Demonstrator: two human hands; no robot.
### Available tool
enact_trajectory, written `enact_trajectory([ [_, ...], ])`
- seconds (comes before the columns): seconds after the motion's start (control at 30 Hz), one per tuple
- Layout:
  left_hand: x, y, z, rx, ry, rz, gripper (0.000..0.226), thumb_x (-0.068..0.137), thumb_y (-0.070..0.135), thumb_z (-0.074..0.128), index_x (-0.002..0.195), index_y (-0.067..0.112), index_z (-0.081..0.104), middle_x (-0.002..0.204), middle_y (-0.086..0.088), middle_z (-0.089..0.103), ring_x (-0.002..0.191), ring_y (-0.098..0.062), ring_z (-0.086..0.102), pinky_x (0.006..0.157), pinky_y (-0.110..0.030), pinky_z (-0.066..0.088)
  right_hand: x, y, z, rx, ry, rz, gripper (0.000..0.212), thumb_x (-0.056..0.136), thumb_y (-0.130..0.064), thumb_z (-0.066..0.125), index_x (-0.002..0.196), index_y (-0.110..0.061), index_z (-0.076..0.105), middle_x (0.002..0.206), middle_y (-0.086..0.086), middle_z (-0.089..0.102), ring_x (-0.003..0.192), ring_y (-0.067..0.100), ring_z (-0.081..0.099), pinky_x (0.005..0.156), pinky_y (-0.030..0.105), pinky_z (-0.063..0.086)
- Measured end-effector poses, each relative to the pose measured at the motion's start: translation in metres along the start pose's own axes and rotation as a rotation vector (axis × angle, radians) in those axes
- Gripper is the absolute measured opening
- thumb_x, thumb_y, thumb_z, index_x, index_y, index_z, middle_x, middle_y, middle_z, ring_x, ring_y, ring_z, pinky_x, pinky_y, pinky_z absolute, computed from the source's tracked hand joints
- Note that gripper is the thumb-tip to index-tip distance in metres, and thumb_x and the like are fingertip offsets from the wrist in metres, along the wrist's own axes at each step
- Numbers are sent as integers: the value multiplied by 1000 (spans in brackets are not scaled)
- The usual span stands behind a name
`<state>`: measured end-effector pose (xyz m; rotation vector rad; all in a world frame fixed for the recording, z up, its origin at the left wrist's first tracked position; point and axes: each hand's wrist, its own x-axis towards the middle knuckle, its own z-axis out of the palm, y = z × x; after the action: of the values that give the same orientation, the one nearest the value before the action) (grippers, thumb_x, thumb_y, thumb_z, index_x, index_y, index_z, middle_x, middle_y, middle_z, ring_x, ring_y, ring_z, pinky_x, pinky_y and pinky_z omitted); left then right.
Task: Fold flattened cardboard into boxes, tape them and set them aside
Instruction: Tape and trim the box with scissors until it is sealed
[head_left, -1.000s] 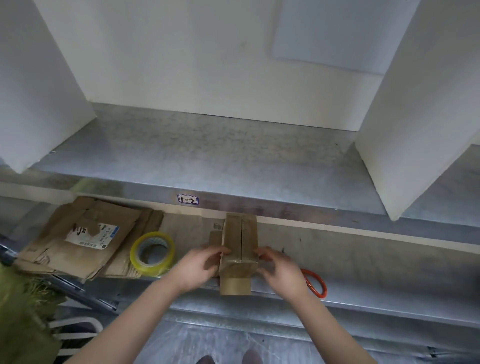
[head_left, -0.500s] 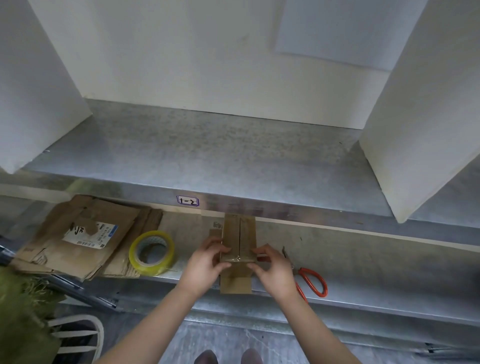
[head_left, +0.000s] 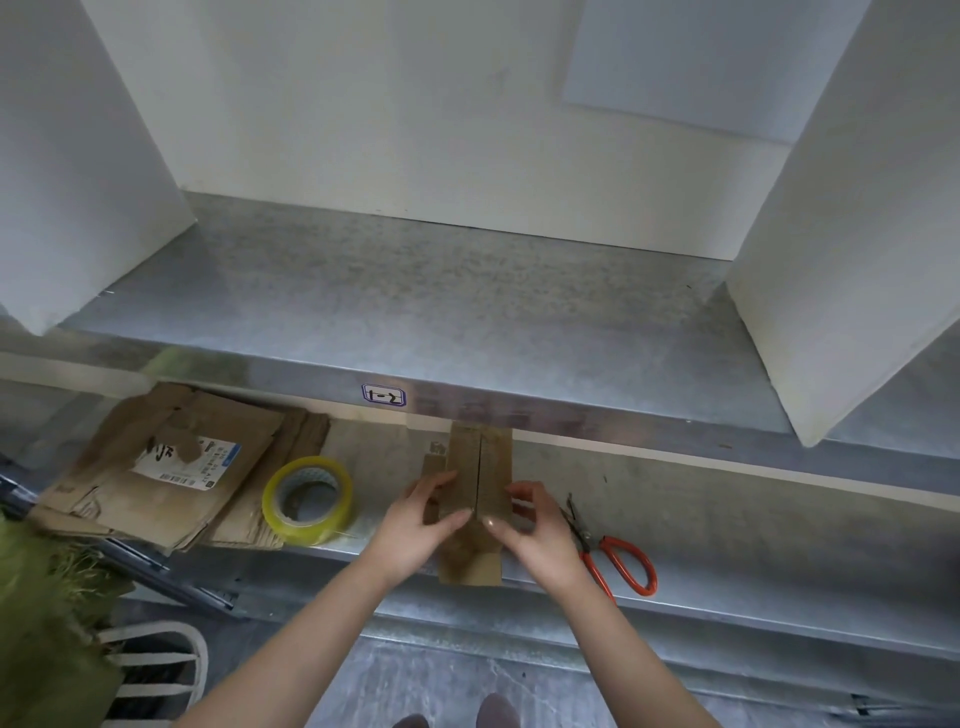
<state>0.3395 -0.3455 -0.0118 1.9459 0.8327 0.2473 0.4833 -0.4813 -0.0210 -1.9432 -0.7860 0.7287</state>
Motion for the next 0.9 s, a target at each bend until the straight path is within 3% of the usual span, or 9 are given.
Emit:
enact_trajectory([
  [0.1, 4, 6, 2, -85, 43, -34, 41, 86, 28, 69, 121, 31, 47, 121, 8, 54, 115, -11, 52, 90, -21, 40, 0, -8, 5, 95, 2, 86, 52, 88, -35, 68, 134, -27, 44, 109, -6, 64, 97, 2, 61, 73, 10, 47],
  [0.17, 5, 12, 2, -234, 26, -73, 60, 80, 17, 75, 125, 33, 37, 120, 10, 54, 112, -10, 53, 94, -27, 44, 1, -9, 8, 121, -6, 122, 53, 88, -28, 68, 136, -24, 46, 115, -5, 62, 103, 10, 61, 79, 18, 51],
  [0.27, 5, 18, -3, -406, -35, -167, 66, 79, 14, 76, 129, 32, 37, 122, 7, 56, 111, -11, 55, 90, -26, 46, 1, -12, 3, 283, -56, 188, 66, 73, -16, 72, 132, -28, 46, 125, -4, 57, 113, 16, 57, 95, 37, 52],
  [0.4, 4, 24, -7, -471, 37, -185, 50, 80, 23, 77, 119, 15, 46, 118, 0, 59, 112, -17, 57, 90, -27, 47, -3, -19, -4, 323, -98, 196, 85, 58, -13, 66, 138, -30, 42, 125, 2, 57, 115, 20, 56, 95, 42, 53],
  [0.5, 3, 36, -13, -537, 104, -159, 59, 71, 44, 76, 118, 25, 46, 110, -4, 63, 106, -21, 62, 95, -39, 50, -11, -31, -9, 336, -68, 113, 64, 62, -16, 65, 123, -29, 52, 120, -2, 61, 113, 16, 58, 92, 39, 54],
  [0.57, 1, 42, -16, -544, 93, -132, 59, 75, 55, 68, 126, 37, 43, 112, -3, 63, 106, -20, 61, 95, -40, 50, -17, -43, -11, 370, -43, 87, 45, 70, -33, 68, 112, -27, 53, 114, -2, 63, 108, 15, 61, 95, 39, 52],
  [0.7, -7, 55, -19, -526, 128, -74, 41, 74, 64, 57, 105, 36, 57, 107, -2, 66, 104, -20, 62, 93, -41, 51, -22, -58, -14, 395, 72, 60, 32, 89, -53, 60, 109, -31, 51, 110, -9, 60, 102, 6, 59, 96, 32, 49],
  [0.8, -20, 67, -21, -564, 136, -28, 34, 72, 47, 65, 97, 25, 58, 104, -5, 65, 100, -22, 62, 82, -33, 49, -28, -67, -17, 409, 120, 20, 29, 89, -44, 64, 113, -32, 54, 113, -7, 64, 103, 6, 62, 92, 27, 50],
  [0.9, -33, 72, -21, -661, 153, 9, 38, 68, 23, 65, 105, 23, 54, 109, -2, 64, 104, -20, 59, 81, -27, 44, -37, -73, -18, 455, 122, -48, 40, 72, -23, 66, 111, -28, 60, 109, -7, 69, 103, 5, 63, 91, 26, 51],
])
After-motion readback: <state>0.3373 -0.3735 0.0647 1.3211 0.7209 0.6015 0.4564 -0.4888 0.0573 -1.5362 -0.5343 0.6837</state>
